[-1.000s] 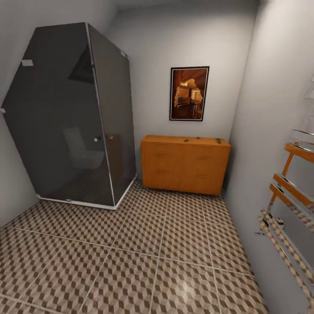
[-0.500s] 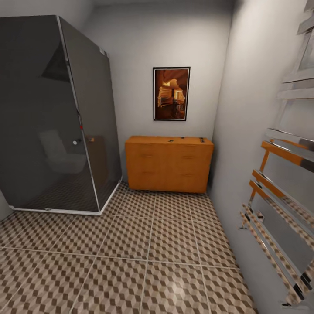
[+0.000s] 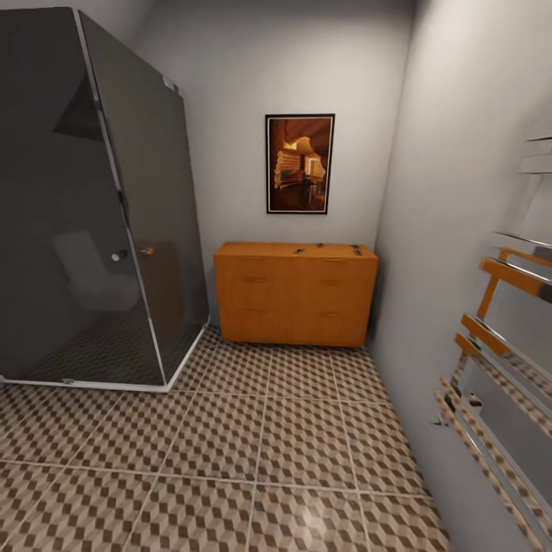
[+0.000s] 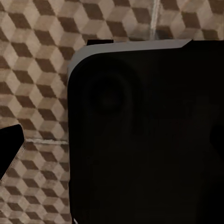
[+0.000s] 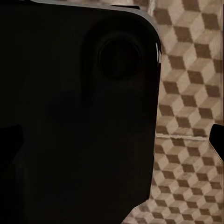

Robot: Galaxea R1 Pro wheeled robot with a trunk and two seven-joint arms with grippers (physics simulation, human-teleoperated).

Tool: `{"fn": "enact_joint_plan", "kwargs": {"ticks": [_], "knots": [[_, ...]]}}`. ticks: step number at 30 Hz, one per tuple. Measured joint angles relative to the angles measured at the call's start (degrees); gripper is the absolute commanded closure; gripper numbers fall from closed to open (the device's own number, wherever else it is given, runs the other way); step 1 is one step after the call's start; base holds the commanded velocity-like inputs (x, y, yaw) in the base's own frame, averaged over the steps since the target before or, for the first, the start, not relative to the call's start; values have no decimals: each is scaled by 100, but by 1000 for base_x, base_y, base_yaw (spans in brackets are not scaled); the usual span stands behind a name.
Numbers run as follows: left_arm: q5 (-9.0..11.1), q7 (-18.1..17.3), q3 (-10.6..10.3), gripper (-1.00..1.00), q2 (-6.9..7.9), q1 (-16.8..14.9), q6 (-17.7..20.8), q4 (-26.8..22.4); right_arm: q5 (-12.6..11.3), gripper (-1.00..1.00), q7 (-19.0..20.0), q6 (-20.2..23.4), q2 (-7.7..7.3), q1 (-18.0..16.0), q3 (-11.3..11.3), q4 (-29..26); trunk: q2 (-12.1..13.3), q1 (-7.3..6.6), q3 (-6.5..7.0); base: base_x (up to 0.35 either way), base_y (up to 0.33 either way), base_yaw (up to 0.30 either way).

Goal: Take the four mousetraps from the cabinet in the bathroom and place them on the bathroom floor. Make sure all four end up on the same floor surface, and ensure that at least two of them are either under or directly next to the same bathroom sink.

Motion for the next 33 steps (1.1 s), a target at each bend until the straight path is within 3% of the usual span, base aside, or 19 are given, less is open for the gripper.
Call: {"fn": "enact_joint_plan", "kwargs": {"ticks": [33], "knots": [[2, 0, 0, -100, -1, 0, 23, 0, 12, -100, 0, 4, 0, 0, 7, 0, 0, 0, 0, 323, 0, 0]]}}
